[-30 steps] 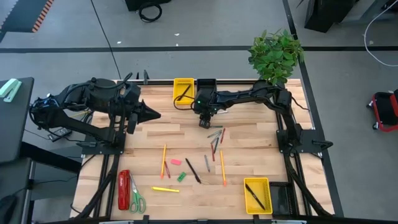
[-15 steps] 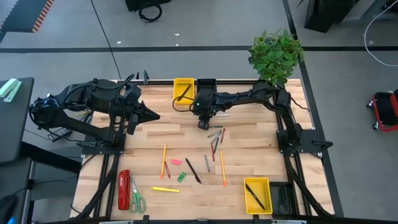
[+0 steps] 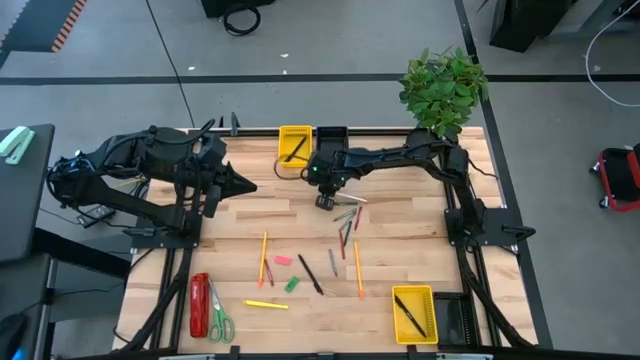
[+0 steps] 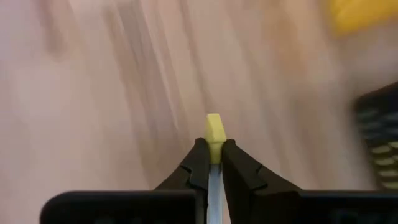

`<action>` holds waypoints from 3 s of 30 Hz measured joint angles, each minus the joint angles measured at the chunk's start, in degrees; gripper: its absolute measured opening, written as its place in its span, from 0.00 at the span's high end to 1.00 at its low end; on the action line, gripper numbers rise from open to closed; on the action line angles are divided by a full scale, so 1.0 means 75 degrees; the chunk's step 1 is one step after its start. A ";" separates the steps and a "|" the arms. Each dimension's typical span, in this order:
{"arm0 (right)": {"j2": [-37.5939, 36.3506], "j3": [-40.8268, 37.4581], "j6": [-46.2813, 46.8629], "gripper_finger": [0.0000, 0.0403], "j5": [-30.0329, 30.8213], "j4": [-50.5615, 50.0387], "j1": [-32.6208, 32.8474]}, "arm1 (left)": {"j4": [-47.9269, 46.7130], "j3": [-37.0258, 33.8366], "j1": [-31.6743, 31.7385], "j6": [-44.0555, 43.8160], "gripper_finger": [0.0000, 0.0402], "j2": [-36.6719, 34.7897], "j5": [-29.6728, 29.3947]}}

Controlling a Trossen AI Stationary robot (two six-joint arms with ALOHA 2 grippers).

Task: Sort crayons/erasers/pens/pencils in bins
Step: Put the white pencil into the bottom black bin

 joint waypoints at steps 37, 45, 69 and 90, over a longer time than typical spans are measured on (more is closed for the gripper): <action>-0.4406 -0.1073 1.2506 0.92 0.2518 -0.5518 0.5277 | 0.0052 -0.0003 0.0012 0.1410 0.95 -0.0003 -0.0006; -0.4413 -0.1925 1.5162 0.92 0.3020 -0.5790 0.7181 | -0.0153 -0.0009 0.0012 0.1254 0.94 -0.0093 -0.0006; -0.4405 -0.3763 1.5690 0.91 0.3246 -0.4542 1.0267 | -0.0119 -0.0006 0.0376 0.0489 0.98 -0.0539 -0.0923; -0.4404 -0.5103 1.6122 0.90 0.4237 -0.2624 1.1452 | -0.0744 0.0003 0.0367 -0.1146 0.96 -0.0122 -0.1355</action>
